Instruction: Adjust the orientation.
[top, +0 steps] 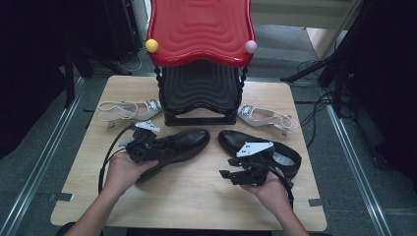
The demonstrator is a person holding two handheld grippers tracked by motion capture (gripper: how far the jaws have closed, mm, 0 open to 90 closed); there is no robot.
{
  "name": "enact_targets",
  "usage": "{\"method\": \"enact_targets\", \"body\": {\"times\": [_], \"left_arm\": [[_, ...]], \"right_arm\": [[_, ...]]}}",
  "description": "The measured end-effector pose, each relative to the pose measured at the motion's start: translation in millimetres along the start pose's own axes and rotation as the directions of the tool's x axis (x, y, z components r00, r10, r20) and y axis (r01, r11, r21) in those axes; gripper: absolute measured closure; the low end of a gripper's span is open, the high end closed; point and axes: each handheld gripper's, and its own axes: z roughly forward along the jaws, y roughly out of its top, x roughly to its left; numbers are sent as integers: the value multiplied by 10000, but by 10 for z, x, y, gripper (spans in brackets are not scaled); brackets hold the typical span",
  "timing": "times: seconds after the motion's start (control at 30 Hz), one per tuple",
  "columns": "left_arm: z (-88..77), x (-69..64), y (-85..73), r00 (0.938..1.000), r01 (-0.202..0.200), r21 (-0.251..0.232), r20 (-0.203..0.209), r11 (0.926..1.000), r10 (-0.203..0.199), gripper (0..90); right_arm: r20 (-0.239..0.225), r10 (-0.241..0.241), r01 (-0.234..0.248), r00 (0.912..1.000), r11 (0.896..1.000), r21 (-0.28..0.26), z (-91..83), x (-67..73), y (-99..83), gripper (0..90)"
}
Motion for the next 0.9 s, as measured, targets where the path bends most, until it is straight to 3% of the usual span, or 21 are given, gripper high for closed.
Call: {"method": "enact_targets", "body": {"times": [0.17,0.2,0.3,0.4,0.43,0.7,0.9], "left_arm": [[89,-75,29,10000,13,7,-93,10000,-13,824],[108,-71,17,9994,355,-257,35,9990,-355,823],[137,-65,5,9965,781,-368,321,9963,-769,821],[184,-73,-4,9952,933,-295,308,9952,-924,814],[242,-71,-11,9954,922,10,275,9957,-922,811],[285,-86,-45,9974,598,147,399,9981,-604,774],[227,-55,-52,9950,497,250,852,9984,-517,621]], "right_arm": [[32,18,-18,10000,10000,-29,-19,8,-16,474],[47,26,-26,10000,10000,-66,-29,12,-23,473],[57,58,-58,10000,10000,-51,-30,13,-32,473],[82,119,-118,9999,9999,-43,-29,16,-35,473],[78,151,-151,9999,9999,-35,-23,23,-33,473],[72,146,-145,9999,9999,-82,-16,32,-32,472],[61,185,-183,9998,9997,-178,-32,15,-34,472]]}}
